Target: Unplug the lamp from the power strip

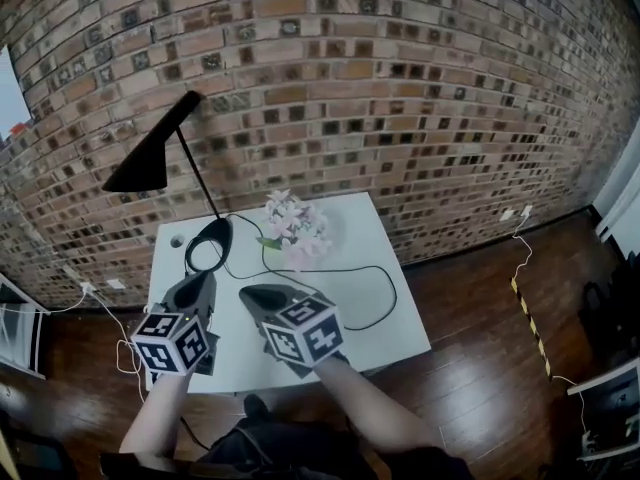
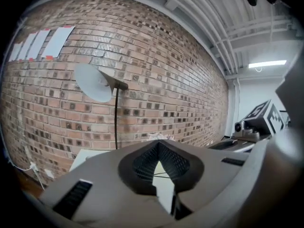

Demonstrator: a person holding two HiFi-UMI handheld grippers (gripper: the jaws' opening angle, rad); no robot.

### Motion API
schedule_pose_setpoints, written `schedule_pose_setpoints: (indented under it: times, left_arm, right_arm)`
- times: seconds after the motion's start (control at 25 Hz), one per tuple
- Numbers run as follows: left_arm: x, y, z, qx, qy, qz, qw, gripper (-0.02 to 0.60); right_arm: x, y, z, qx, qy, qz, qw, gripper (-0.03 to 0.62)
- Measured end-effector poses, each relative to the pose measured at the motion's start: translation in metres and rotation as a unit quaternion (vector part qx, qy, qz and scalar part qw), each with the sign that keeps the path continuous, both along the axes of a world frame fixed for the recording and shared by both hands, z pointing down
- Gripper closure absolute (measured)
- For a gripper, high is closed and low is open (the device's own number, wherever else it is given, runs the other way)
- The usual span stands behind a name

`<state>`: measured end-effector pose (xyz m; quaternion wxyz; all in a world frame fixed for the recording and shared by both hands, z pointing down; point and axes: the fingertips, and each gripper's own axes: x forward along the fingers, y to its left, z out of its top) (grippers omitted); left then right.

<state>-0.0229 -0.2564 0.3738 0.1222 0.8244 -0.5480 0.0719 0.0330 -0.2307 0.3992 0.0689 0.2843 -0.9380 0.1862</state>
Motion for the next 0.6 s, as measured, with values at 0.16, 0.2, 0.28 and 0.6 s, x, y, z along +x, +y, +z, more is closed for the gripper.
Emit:
schedule_pose_setpoints:
  times: [0.16,0.2,0.28,0.6]
  left_arm:
    - [0.001,0.024,0.001,0.004,-0.019,-0.016,0.9997,0.589]
    - [0.003,0.03,0.002,0.005,-0.028,-0.013,0.9995,0.589]
    - [0.005,0.042,0.003,0.006,-0.055,-0.005,0.9985,0.588]
    - [0.018,0.071,-0.014,-0.002,-0.021,0.039,0.999,0.591]
  right_arm:
    - [0.005,0.015,-0.004,0.011,-0.008,-0.027,1.0,0.594]
    - [0.006,0.018,-0.003,0.012,-0.011,-0.034,0.999,0.594]
    - [0.004,0.024,-0.003,0.01,-0.024,-0.049,0.998,0.594]
    - [-0.011,0.032,-0.017,0.012,-0.067,-0.07,0.995,0.594]
